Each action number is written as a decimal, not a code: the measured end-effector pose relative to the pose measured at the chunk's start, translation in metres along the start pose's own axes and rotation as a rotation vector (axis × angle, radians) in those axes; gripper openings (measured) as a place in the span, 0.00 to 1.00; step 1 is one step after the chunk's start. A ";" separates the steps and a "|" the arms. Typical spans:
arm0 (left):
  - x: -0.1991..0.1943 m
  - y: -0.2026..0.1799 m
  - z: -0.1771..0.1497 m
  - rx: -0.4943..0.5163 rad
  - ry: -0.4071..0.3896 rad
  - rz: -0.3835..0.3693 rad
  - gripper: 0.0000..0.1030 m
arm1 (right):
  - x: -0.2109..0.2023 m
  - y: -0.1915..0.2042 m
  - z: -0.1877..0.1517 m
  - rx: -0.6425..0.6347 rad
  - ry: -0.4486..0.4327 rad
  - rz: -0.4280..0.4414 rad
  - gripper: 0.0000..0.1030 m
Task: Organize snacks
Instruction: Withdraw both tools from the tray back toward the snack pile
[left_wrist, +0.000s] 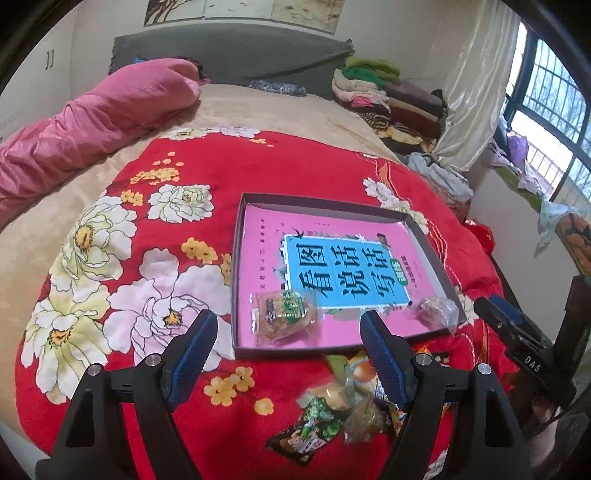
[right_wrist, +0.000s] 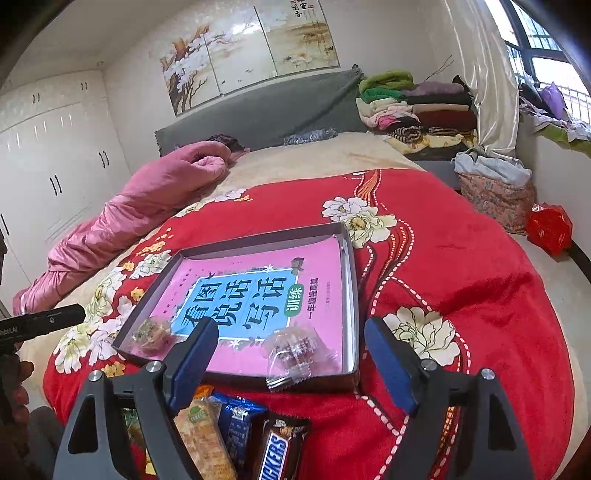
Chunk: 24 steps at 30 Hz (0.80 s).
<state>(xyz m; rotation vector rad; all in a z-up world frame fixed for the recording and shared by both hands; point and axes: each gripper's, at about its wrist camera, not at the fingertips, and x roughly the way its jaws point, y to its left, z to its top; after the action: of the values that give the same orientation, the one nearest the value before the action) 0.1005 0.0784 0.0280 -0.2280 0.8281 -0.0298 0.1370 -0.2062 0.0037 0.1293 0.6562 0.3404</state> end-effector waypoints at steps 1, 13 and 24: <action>0.000 0.000 -0.001 0.004 0.002 0.000 0.78 | -0.002 0.001 0.000 -0.004 0.001 0.001 0.79; -0.002 -0.001 -0.024 0.087 0.055 0.005 0.78 | -0.018 0.014 -0.015 -0.032 0.041 0.013 0.79; 0.005 0.005 -0.044 0.097 0.121 0.012 0.78 | -0.031 0.026 -0.029 -0.077 0.074 0.008 0.79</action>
<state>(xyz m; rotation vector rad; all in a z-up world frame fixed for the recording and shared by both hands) 0.0709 0.0740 -0.0054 -0.1303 0.9461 -0.0734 0.0893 -0.1928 0.0044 0.0463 0.7154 0.3787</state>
